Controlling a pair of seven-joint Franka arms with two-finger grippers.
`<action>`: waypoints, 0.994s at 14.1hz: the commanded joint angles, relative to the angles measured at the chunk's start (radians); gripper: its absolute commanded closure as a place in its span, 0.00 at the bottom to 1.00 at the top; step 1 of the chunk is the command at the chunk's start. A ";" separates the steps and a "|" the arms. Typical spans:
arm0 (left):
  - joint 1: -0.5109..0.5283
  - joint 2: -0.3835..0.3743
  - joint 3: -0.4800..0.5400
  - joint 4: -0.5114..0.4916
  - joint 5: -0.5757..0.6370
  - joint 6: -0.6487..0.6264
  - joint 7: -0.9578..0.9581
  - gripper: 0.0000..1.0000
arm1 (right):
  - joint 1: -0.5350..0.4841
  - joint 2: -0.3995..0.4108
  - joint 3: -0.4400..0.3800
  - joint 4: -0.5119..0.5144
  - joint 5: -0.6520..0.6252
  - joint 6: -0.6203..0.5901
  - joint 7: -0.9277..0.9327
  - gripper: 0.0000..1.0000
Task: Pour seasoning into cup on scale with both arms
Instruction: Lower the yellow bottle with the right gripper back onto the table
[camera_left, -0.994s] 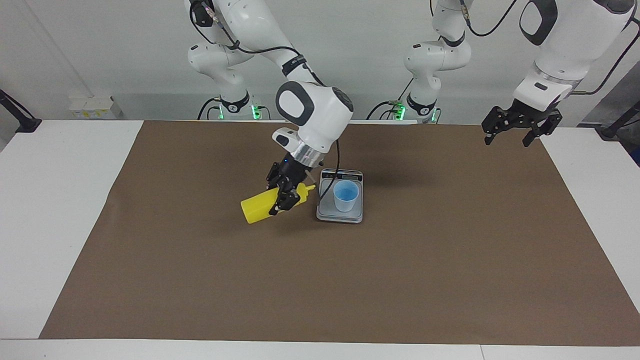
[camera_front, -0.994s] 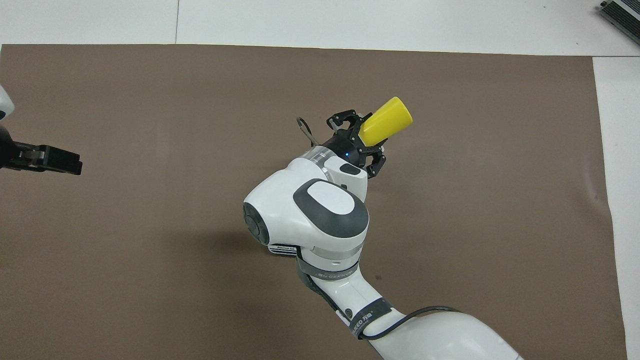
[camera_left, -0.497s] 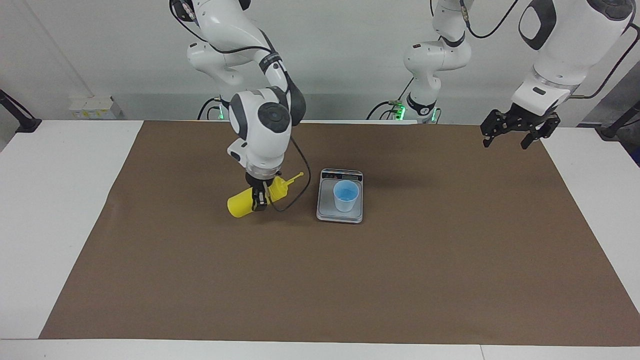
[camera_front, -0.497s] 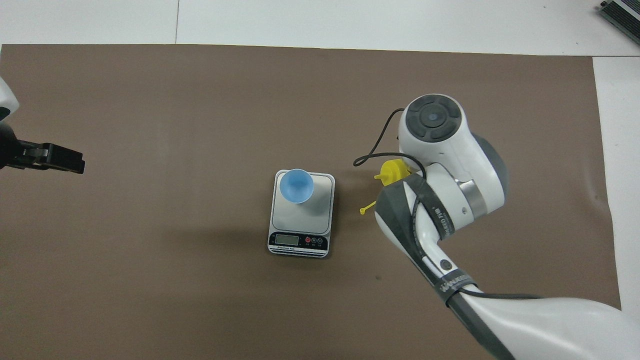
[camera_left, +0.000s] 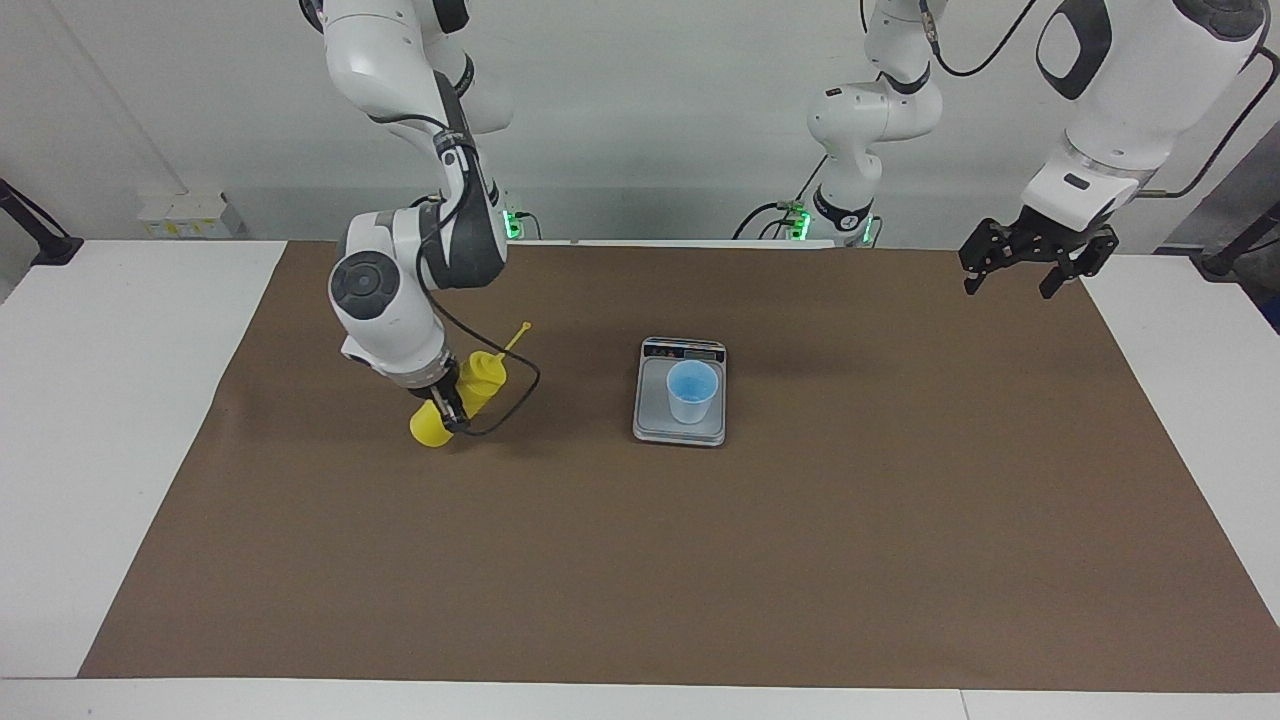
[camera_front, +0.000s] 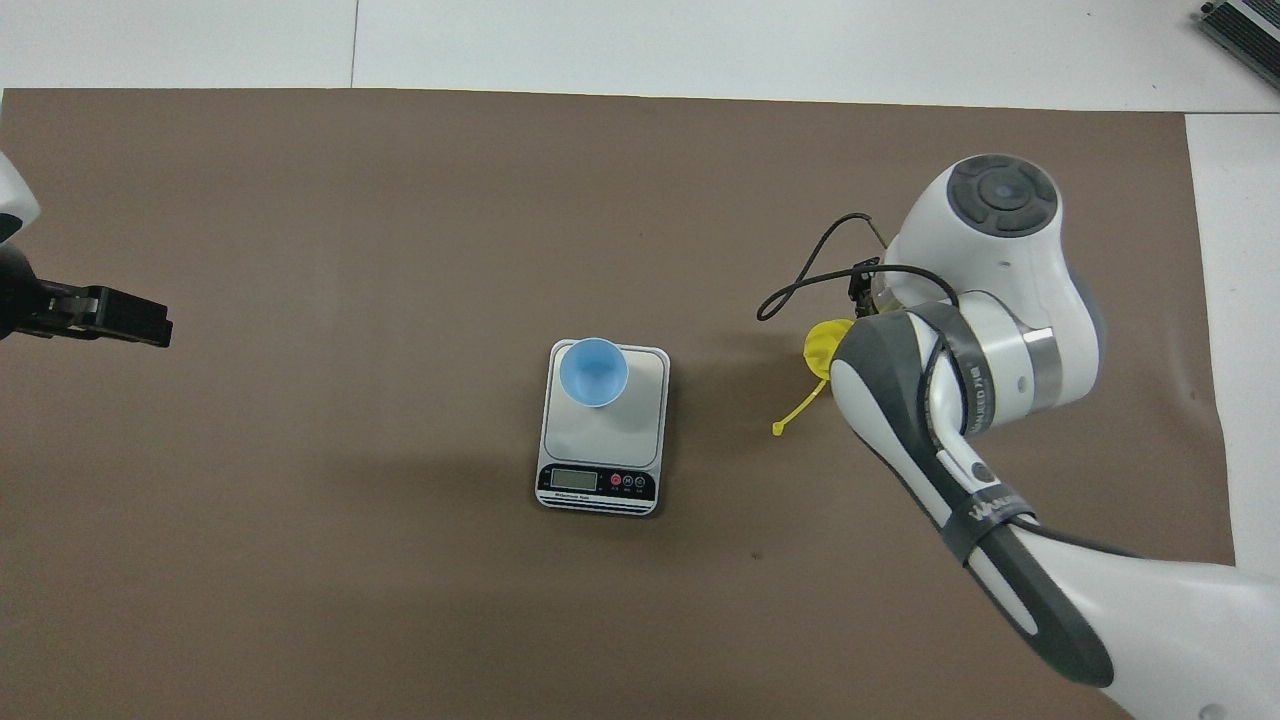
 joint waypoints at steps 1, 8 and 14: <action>0.010 -0.015 -0.003 -0.011 -0.006 -0.003 0.010 0.00 | -0.087 -0.031 0.013 -0.025 0.128 -0.052 -0.214 1.00; 0.010 -0.017 -0.003 -0.011 -0.006 0.000 0.007 0.00 | -0.228 -0.024 0.010 -0.079 0.345 -0.109 -0.396 1.00; 0.010 -0.017 -0.003 -0.011 -0.006 -0.001 0.007 0.00 | -0.265 -0.020 0.003 -0.065 0.307 -0.095 -0.310 0.03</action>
